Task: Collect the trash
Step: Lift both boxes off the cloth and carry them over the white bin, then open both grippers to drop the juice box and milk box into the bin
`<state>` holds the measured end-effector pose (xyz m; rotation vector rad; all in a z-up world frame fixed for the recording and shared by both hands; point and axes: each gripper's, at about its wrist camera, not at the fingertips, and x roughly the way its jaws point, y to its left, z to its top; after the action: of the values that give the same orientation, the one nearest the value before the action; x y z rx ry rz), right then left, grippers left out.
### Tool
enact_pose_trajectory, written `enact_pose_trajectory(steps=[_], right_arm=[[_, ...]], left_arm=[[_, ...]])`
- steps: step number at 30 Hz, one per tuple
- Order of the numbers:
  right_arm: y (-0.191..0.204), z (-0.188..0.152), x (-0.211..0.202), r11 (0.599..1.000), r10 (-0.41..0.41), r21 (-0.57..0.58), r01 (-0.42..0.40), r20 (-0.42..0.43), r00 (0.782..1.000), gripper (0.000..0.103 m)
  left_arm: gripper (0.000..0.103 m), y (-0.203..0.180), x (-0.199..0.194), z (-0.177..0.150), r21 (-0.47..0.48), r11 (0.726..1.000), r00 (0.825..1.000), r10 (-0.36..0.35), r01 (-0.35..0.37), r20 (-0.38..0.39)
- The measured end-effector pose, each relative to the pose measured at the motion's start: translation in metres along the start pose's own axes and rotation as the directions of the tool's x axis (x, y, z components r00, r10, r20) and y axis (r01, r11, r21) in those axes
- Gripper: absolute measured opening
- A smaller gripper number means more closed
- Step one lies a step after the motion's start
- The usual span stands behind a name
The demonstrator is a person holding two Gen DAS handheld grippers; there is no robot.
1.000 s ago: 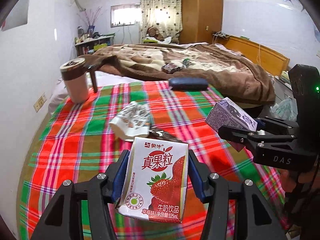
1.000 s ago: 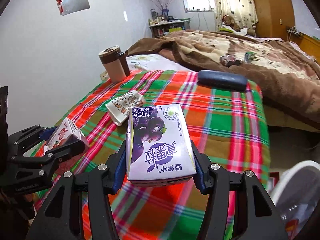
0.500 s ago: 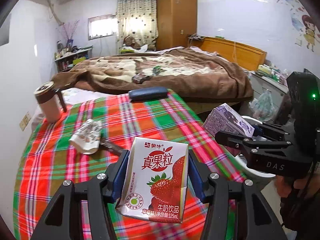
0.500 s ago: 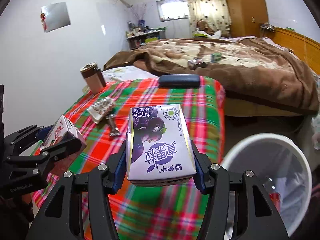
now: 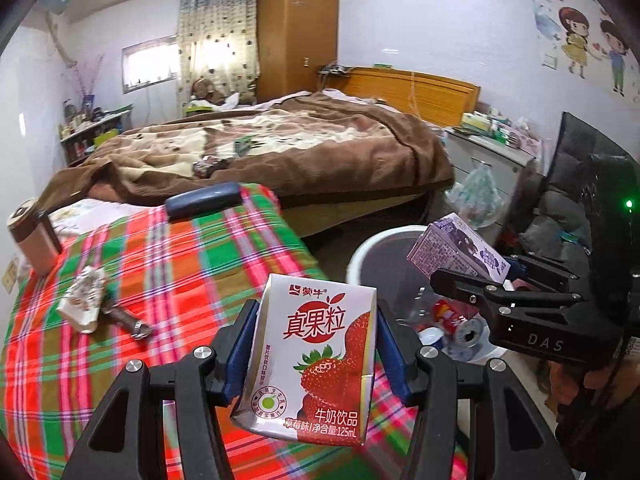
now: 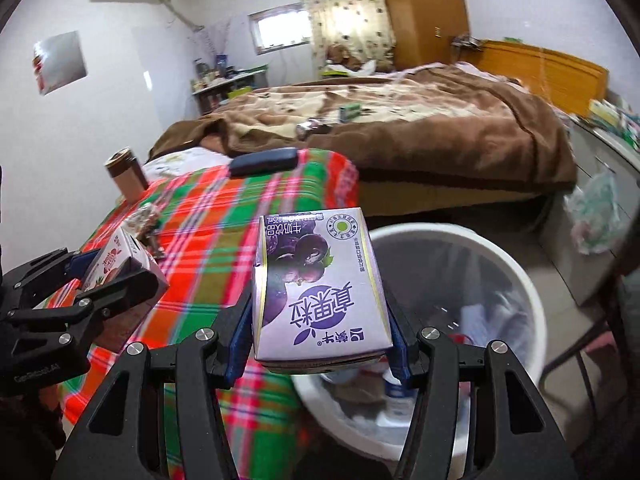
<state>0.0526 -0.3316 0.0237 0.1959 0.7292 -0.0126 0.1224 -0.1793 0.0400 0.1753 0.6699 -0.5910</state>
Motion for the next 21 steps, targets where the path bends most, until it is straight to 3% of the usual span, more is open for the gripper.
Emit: enact_pose_trajectory(steps=[9,21], right_arm=[[-0.042,-0.013,0.000,0.984,-0.152,0.087,0.156,-0.054,0.987,0.057],[-0.080,-0.028,0.012,0.965,-0.196,0.146,0.217,-0.144,0.970,0.058]], left_arm=[[0.056,-0.042,0.036,0.009,0.038,0.997,0.997,-0.070,0.071,-0.045],[0.056,-0.074,0.081,0.012,0.045,0.991,0.985,-0.122,0.128,-0.119]])
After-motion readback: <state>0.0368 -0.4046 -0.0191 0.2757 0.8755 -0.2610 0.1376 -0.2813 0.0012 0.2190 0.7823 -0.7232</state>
